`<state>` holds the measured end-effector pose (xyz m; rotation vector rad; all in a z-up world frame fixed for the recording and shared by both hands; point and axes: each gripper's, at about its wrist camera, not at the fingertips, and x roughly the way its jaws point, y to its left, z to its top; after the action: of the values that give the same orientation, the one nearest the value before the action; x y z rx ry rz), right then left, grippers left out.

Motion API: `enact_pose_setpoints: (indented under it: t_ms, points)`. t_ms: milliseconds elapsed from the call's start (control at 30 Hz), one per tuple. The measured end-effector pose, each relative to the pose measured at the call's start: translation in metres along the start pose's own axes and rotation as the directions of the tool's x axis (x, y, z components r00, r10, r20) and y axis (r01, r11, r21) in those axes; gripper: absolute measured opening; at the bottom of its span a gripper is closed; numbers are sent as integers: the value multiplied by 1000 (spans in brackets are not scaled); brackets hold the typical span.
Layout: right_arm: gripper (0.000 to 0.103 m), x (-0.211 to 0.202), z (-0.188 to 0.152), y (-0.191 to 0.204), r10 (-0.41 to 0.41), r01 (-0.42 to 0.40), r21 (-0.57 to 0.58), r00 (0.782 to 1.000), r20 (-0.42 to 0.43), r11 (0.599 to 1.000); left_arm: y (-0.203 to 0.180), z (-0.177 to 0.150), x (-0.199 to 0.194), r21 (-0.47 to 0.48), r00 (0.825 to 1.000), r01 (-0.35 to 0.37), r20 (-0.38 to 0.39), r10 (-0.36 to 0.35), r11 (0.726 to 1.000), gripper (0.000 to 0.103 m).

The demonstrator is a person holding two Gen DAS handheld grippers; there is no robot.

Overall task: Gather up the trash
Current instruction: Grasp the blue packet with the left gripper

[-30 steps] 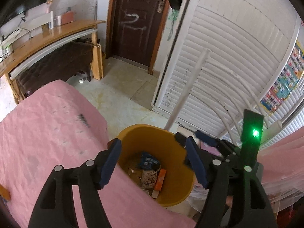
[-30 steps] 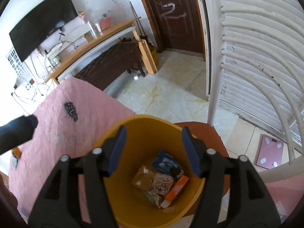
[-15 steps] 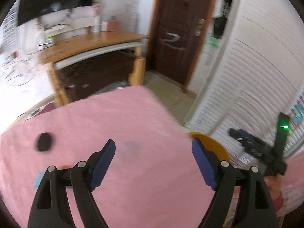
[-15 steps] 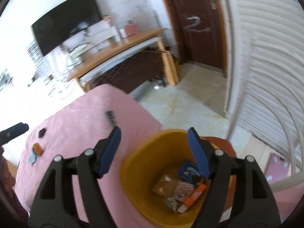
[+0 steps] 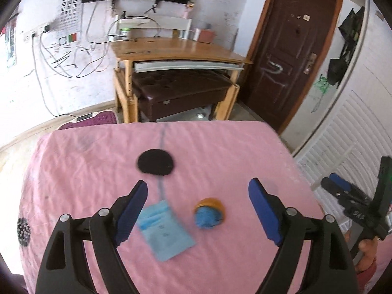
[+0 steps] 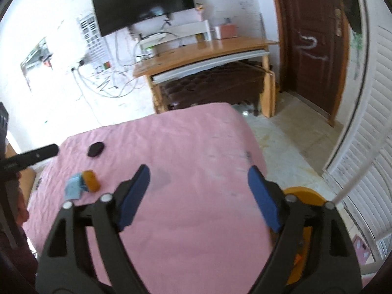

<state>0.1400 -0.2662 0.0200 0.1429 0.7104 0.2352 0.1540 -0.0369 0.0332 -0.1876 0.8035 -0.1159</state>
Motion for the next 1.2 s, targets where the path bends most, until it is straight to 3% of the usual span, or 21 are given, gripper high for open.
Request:
enact_pose_setpoints:
  t_ms: [100,267,567,600,700,867,1200]
  points:
    - [84,10,1,24,29,-29,-34,999,-21,999,7,-6,7,49,998,-68,-16,69,996,80]
    - [84,31,1,60,57,-64,-89,996,-71,994,10,-30,35,167,976,-184,-86,201,969,80]
    - [84,60,0,92,74,-93,-136,987,-141,986,15,-46,56,166,969,-169,-151,194,971,76]
    - [84,65,1,95,69,-89,-140,987,-147,986,16,-47,55,161,973,-157,-146,181,974,72]
    - [84,80,3,106,31,-60,-176,985,-167,983,15,-49,51,175,972,-171,-130,195,970,44]
    - [84,98,2,125,-35,-15,-257,981,-189,966,25,-55,41,154,973,-182,-115,200,971,42]
    - [84,95,-5,172,-29,-47,-374,980,-196,926,64,-60,8,60,982,-174,-69,178,983,42]
